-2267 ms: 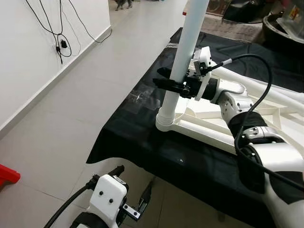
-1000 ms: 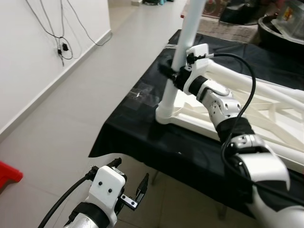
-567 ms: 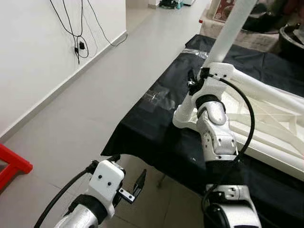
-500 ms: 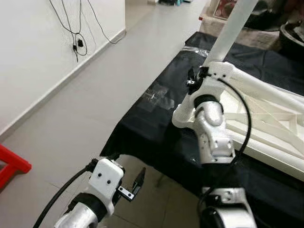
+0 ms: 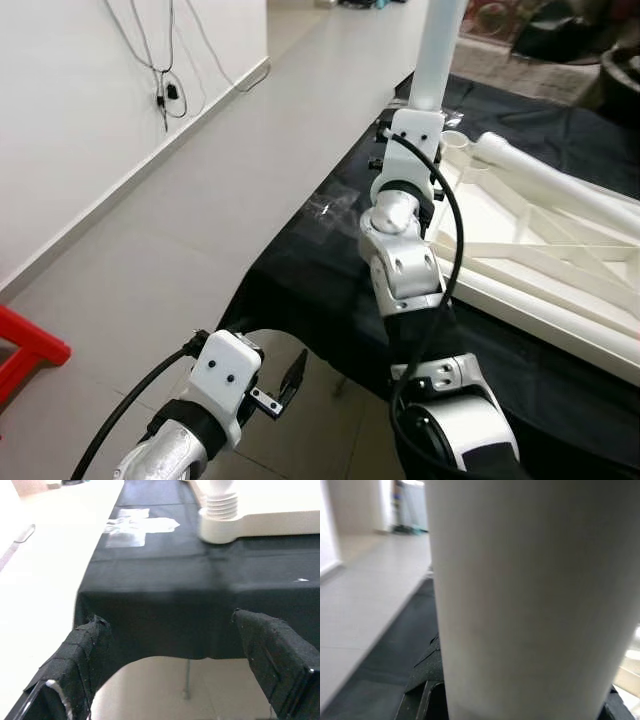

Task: Building children table

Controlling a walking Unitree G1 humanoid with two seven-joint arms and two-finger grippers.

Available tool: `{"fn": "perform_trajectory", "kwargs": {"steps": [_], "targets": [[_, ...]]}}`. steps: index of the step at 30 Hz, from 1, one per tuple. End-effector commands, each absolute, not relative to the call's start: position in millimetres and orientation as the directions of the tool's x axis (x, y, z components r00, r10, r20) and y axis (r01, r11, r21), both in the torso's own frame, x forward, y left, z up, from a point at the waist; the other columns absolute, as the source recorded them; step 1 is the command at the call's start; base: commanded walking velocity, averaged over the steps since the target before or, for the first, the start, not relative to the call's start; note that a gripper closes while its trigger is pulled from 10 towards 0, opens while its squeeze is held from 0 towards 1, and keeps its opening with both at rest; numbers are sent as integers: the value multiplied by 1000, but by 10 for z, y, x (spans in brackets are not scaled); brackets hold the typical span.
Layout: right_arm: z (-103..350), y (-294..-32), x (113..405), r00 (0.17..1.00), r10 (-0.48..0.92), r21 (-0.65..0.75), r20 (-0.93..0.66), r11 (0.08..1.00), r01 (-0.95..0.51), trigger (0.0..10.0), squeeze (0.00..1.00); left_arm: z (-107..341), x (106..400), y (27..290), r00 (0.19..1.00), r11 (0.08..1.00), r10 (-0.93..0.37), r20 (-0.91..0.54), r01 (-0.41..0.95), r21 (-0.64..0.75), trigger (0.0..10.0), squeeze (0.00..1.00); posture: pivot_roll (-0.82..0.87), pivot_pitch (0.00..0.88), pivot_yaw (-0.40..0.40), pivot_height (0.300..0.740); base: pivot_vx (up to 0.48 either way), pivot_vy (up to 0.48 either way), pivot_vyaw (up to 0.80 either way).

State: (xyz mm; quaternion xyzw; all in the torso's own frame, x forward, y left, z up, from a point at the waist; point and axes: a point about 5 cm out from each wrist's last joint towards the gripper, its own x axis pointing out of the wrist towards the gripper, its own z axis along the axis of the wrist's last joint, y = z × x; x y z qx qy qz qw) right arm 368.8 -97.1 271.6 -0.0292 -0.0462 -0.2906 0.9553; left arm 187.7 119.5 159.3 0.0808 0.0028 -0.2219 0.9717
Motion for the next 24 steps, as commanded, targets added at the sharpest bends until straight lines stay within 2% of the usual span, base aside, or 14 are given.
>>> {"fn": "perform_trajectory", "kwargs": {"steps": [1,8,15,17,19,21,22,23,24], "targets": [[2262,-1129,3656,736,-667,-76,-116,745,663,10000,0,1547,1858,1188,893,881,-446,-59,449,150,10000,0,143,156,-97,740,0,0,0],[2146,-1143,3657,688,-680,15,-253,708,706,10000,0,1539,1860,1177,891,879,-450,-56,454,148,10000,0,149,155,-96,740,0,0,0],[2017,-1202,3702,693,-621,50,-367,731,681,10000,0,1535,1849,1176,887,875,-457,-59,461,152,10000,0,148,161,-95,740,0,0,0],[1990,-1157,3757,802,-485,131,-348,822,554,10000,0,1536,1849,1172,887,874,-458,-59,461,152,10000,0,145,163,-93,740,0,0,0],[1973,-1000,3806,921,-248,240,-300,915,325,10000,0,1537,1850,1166,886,873,-460,-58,463,152,10000,0,145,163,-93,740,0,0,0],[1973,-1000,3806,921,-248,240,-300,915,325,10000,0,1537,1850,1166,886,873,-460,-58,463,152,10000,0,145,163,-93,740,0,0,0],[1954,-949,3810,937,-180,276,-298,924,265,10000,0,1537,1851,1165,886,873,-461,-58,464,152,10000,0,145,163,-93,740,0,0,0],[1954,-949,3810,937,-180,276,-298,924,265,10000,0,1537,1851,1165,886,873,-461,-58,464,152,10000,0,145,163,-93,740,0,0,0],[1897,-910,3811,952,-95,278,-290,944,179,10000,0,1541,1853,1168,885,872,-461,-58,465,153,10000,0,146,169,-89,740,0,0,0]]}}
